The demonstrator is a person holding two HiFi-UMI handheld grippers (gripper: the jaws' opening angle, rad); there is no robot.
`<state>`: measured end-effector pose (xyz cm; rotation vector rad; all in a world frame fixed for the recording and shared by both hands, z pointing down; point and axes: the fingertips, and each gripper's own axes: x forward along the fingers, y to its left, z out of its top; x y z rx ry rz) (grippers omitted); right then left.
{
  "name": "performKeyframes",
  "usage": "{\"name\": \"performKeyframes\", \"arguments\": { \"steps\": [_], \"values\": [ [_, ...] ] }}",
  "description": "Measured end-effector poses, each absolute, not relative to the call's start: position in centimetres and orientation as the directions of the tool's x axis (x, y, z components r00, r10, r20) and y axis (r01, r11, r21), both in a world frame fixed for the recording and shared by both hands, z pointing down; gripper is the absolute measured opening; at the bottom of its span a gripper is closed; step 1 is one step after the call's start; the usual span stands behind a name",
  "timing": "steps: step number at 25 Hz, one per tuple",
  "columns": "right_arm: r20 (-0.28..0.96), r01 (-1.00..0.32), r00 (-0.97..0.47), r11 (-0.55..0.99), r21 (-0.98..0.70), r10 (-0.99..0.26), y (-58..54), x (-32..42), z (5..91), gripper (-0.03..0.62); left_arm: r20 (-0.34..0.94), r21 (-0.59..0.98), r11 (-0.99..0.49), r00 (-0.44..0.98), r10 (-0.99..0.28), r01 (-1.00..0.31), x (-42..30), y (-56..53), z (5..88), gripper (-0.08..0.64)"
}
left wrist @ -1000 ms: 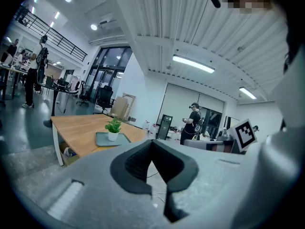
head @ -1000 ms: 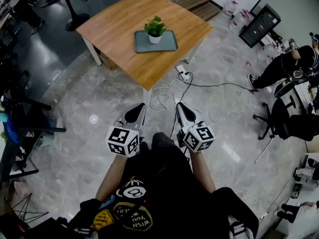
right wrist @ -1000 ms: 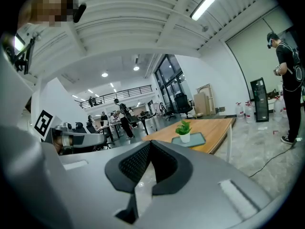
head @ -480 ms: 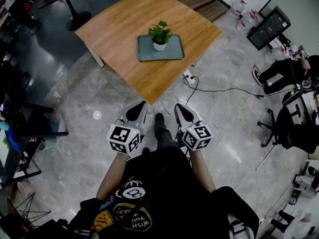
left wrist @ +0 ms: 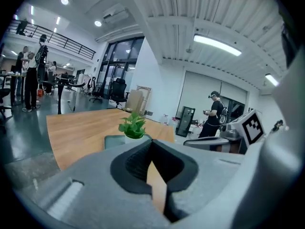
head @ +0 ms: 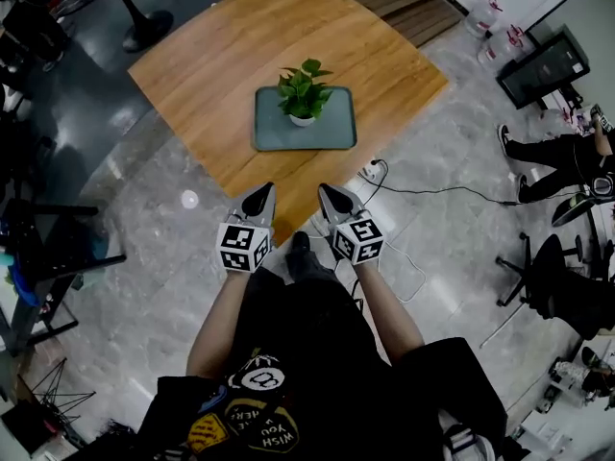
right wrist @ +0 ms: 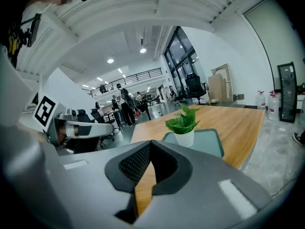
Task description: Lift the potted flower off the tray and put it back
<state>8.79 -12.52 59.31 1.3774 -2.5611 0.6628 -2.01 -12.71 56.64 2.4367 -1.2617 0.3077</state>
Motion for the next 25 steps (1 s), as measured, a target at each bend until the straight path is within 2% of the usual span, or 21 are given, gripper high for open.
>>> {"name": "performKeyframes", "arguments": {
  "steps": [5,6,8,12,14,16,23,25],
  "values": [
    [0.374,-0.866,-0.498,0.431,-0.252,-0.782,-20.8,9.2,65.6,0.0,0.436,0.223,-0.509,0.552,-0.711,-0.832,-0.9,-17.2,61.1,-0.003],
    [0.38,-0.873,-0.487,0.422,-0.246,-0.787,-22.3,9.0,66.8,0.02,0.442,0.229,-0.506,0.552,-0.707,-0.831,-0.9,-17.7,61.5,-0.003],
    [0.39,-0.883,-0.469,0.404,-0.239,-0.792,-25.2,8.7,69.0,0.127,0.45,0.243,-0.508,0.56,-0.695,-0.826,-0.7,-18.3,61.9,-0.003],
    [0.431,-0.91,-0.416,0.364,-0.2,-0.801,-30.9,7.9,72.6,0.419,0.479,0.272,-0.512,0.576,-0.662,-0.815,-1.2,-18.5,62.6,-0.003],
    [0.455,-0.92,-0.391,0.353,-0.169,-0.8,-33.4,7.4,74.2,0.512,0.49,0.282,-0.505,0.576,-0.655,-0.815,-1.9,-18.8,63.0,-0.003],
    [0.469,-0.927,-0.373,0.34,-0.156,-0.801,-35.4,7.3,75.4,0.571,0.5,0.293,-0.497,0.574,-0.649,-0.817,-2.3,-19.0,63.4,-0.003],
    [0.436,-0.938,-0.341,0.328,-0.107,-0.833,-40.3,7.1,76.8,0.578,0.511,0.302,-0.484,0.568,-0.645,-0.821,-3.7,-19.9,63.7,-0.003],
    [0.422,-0.942,-0.334,0.318,-0.109,-0.843,-40.6,7.1,76.6,0.547,0.519,0.295,-0.479,0.559,-0.646,-0.827,-4.5,-20.1,63.7,-0.003]
  ]
}}
